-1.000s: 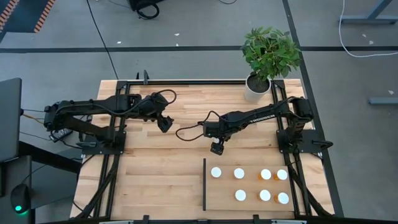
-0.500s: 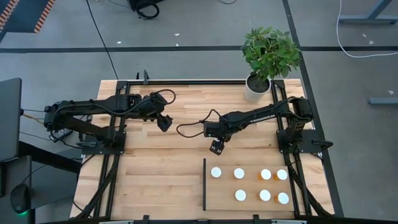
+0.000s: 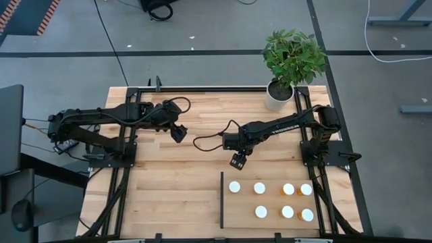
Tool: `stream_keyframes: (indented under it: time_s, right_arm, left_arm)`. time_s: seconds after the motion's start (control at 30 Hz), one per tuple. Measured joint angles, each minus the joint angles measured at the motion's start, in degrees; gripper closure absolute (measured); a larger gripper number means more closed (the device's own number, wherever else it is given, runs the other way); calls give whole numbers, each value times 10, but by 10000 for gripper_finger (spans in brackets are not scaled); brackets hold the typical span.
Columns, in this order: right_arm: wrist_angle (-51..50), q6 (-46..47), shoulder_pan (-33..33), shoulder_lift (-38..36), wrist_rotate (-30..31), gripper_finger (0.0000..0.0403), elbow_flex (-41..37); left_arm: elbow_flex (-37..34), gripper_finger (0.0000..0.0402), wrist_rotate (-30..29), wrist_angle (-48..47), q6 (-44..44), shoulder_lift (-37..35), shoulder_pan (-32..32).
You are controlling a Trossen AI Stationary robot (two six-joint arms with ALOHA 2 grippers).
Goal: Pick and place medicine bottles onto shelf by color
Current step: Put the orange pill bottle on the shelf aligned with the other orange pill bottles
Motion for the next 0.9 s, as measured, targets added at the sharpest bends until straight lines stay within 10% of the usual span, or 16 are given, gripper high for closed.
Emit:
stream_keyframes:
  time_s: [0.5,0.9]
  right_arm:
    - [-11,-1,0,0,0,178,26]
    - [-248,0,45,0,0,178,210]
  left_arm:
    - [0,37,0,0,-3,0,0]
    - [0,37,-11,1,1,0,0]
